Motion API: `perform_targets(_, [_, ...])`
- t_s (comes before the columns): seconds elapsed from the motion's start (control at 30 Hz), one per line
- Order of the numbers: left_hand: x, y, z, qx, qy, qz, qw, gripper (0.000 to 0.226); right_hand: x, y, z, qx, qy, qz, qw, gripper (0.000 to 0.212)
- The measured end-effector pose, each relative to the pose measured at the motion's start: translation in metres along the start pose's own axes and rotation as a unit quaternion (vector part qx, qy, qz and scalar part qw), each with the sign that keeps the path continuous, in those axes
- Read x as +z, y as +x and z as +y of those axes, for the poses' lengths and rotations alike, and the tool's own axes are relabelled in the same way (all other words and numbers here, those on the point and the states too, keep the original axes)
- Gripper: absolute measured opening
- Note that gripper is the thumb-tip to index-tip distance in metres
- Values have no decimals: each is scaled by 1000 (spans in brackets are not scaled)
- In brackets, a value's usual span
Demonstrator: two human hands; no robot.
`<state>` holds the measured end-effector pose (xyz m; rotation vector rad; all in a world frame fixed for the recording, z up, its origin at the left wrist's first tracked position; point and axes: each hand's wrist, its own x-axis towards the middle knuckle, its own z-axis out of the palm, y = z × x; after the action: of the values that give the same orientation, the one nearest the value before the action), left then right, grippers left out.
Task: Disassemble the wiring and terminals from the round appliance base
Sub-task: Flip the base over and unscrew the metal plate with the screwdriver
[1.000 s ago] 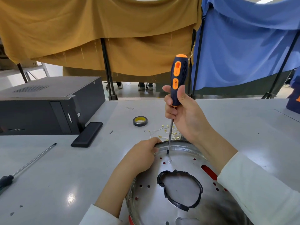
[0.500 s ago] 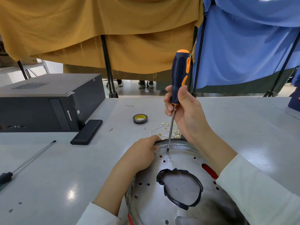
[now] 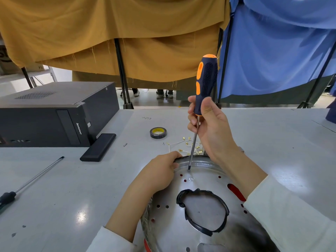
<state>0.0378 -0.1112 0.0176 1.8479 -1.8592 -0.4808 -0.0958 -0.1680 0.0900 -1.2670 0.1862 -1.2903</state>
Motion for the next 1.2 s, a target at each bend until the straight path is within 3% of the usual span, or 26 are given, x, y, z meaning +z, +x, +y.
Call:
perform_targets(0.1, [0,0,1,-1,1,0,1000,29,0,1,-2,25,18,5,1000,40])
perform_targets(0.23, [0,0,1,0,2,0,1000,29,1,1,-4,30,2,7,1000,27])
perform_targets(0.53, [0,0,0,0,5,0,1000,29,2,-3,0,1,0,8,1000,19])
perform_targets(0.87, [0,1,1,-7,4,-1,1000,29,4,-4,-2,55,13,-28,998,43])
perform_targets(1.07, [0,0,1,-6,2,0,1000,28,5,-5,-3,29,-39,-18,999,24])
perform_targets(1.2, [0,1,1,-7,4,-2,1000,28,3,-6,-1,28,-13,-29,999,28])
